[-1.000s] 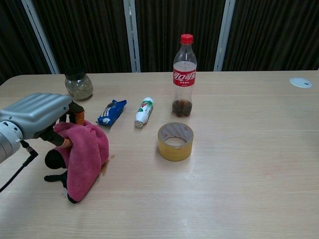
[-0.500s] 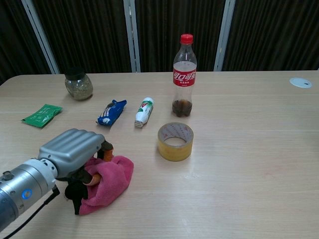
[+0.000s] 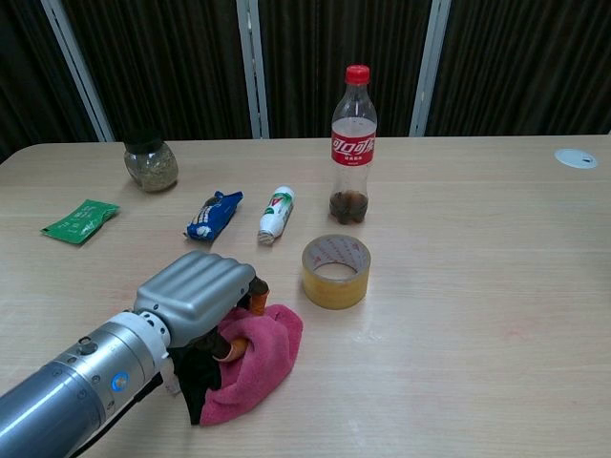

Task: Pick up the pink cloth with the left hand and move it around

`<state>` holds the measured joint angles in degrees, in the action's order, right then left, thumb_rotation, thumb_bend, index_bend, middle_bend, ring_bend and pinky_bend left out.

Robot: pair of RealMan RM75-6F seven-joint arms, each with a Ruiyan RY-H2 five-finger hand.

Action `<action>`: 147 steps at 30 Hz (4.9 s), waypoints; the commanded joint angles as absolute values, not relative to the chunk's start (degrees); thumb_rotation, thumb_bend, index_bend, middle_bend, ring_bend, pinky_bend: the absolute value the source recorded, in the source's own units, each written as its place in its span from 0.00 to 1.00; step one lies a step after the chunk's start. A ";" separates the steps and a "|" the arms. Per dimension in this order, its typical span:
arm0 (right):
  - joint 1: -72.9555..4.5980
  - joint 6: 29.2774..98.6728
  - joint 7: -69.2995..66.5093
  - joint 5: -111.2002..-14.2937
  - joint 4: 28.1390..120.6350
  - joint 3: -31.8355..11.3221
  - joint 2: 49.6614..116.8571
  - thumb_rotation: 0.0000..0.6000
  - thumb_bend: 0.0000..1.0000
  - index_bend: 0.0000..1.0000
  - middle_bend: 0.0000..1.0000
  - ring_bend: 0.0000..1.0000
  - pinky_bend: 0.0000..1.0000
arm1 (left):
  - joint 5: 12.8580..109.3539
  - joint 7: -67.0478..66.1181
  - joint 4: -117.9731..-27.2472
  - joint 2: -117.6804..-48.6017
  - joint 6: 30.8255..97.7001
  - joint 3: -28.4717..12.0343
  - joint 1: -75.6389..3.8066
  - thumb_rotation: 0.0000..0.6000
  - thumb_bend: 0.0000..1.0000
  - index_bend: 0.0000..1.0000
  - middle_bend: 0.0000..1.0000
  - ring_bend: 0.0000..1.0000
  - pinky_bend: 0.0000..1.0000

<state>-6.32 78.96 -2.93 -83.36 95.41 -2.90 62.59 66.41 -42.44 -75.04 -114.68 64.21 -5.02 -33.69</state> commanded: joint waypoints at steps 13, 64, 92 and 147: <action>-6.47 78.82 -2.93 -83.60 95.31 -2.84 62.75 1.00 0.00 0.00 0.00 0.00 0.12 | 63.33 -43.52 -64.91 -110.64 62.16 -8.25 -34.61 1.00 0.62 0.87 0.60 0.49 0.56; -6.59 78.73 -3.00 -83.11 94.51 -3.07 62.80 1.00 0.00 0.00 0.00 0.00 0.12 | 68.10 -44.95 -76.67 -109.06 65.26 -4.58 -35.87 1.00 0.62 0.87 0.60 0.49 0.56; -6.38 79.07 -1.15 -82.86 95.32 -3.04 63.02 1.00 0.00 0.00 0.00 0.00 0.12 | 68.04 -29.25 -85.84 -78.06 71.65 -6.91 -26.72 1.00 0.62 0.86 0.59 0.48 0.56; -5.94 80.20 0.28 -84.29 95.74 -2.54 62.75 1.00 0.00 0.00 0.00 0.00 0.12 | 84.62 -11.75 -94.22 -66.06 89.74 2.64 -6.60 1.00 0.00 0.00 0.00 0.00 0.00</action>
